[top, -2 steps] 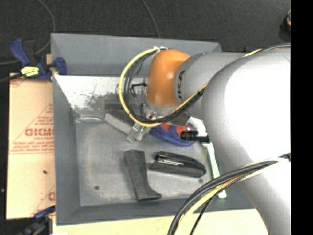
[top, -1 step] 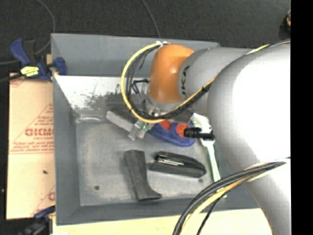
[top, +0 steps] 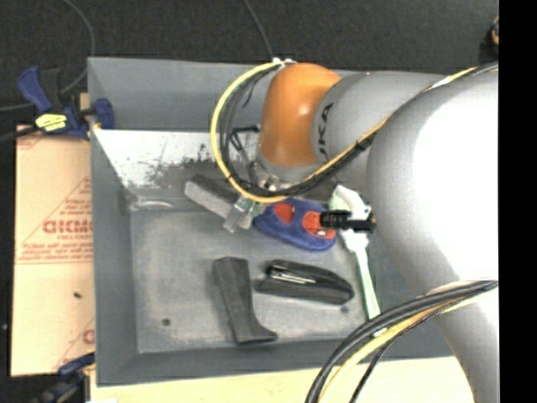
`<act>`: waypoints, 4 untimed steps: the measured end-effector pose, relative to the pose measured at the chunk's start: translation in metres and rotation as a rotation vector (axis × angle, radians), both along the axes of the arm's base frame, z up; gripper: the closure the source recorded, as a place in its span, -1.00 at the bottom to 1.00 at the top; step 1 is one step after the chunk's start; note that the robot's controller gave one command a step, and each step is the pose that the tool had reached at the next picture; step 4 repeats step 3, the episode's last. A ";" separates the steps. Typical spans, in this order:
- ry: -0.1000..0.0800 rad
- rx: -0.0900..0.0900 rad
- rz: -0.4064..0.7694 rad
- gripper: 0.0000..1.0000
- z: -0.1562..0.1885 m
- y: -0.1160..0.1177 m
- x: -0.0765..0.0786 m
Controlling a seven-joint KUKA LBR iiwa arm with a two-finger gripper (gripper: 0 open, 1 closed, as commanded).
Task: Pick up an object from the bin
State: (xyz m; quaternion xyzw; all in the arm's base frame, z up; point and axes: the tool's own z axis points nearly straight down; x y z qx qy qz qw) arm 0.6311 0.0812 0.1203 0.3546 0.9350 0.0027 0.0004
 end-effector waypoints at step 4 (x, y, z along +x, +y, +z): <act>-0.005 0.000 0.003 1.00 0.038 -0.001 0.001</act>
Offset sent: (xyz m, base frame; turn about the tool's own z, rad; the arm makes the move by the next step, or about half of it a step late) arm -0.0001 -0.0001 0.0294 0.0000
